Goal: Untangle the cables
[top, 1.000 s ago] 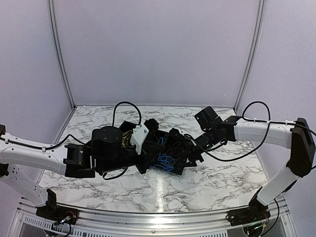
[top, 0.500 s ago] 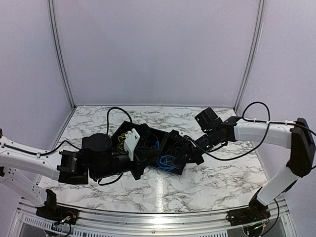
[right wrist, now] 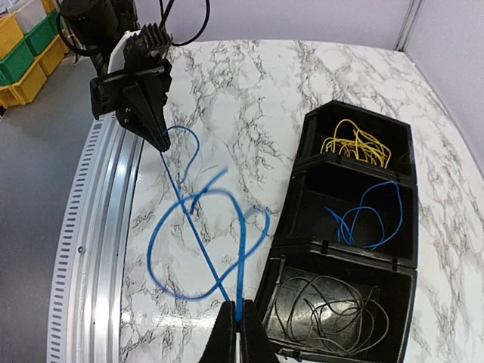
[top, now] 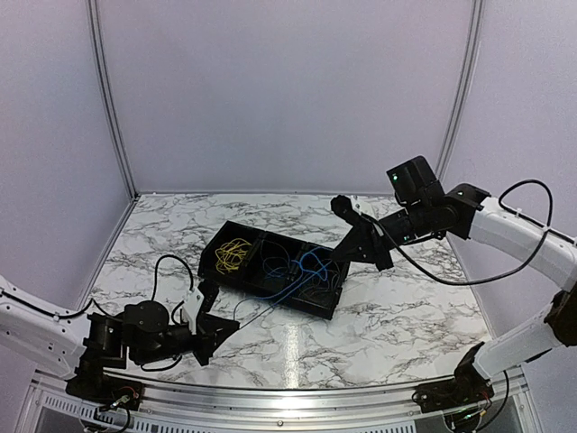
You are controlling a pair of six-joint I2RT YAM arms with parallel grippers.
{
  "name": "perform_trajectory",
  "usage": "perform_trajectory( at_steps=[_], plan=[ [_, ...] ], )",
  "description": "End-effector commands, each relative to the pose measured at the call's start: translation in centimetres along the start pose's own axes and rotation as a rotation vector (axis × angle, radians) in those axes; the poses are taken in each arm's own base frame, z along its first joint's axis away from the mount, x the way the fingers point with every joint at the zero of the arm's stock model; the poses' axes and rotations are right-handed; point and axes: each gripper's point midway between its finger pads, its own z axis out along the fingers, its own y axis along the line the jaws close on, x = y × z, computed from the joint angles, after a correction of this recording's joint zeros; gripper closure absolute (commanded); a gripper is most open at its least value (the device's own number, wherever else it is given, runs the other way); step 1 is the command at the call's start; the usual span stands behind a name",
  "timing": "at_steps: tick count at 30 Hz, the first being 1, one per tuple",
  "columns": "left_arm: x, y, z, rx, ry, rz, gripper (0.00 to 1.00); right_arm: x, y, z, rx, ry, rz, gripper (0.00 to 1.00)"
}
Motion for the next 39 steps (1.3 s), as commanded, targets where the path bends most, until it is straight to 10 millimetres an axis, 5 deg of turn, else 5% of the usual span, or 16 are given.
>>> perform_trajectory(
  at_steps=[1, 10, 19, 26, 32, 39],
  plan=[
    [1.3, 1.9, -1.0, -0.064, -0.011, -0.113, 0.96, -1.7, -2.1, -2.9, 0.087, -0.034, -0.024, 1.0],
    [0.8, 1.8, -1.0, -0.065, -0.021, -0.097, 0.65, -2.2, -0.8, -2.8, 0.006, -0.061, -0.004, 1.0],
    [-8.0, -0.7, -0.5, -0.077, -0.196, -0.007, 0.54, -1.7, -0.3, -2.6, -0.017, -0.063, 0.003, 1.0],
    [-12.6, -3.2, 3.1, -0.1, -0.228, -0.017, 0.5, -1.5, -0.5, -2.4, -0.011, -0.06, 0.007, 1.0],
    [-14.2, -6.5, 7.8, -0.012, -0.189, -0.001, 0.64, -1.0, -0.5, -2.1, -0.016, -0.057, 0.022, 1.0],
    [-15.2, -6.0, 11.2, -0.016, -0.168, -0.02, 0.55, -1.1, -0.2, -2.1, -0.023, -0.062, 0.022, 1.0]
  ],
)
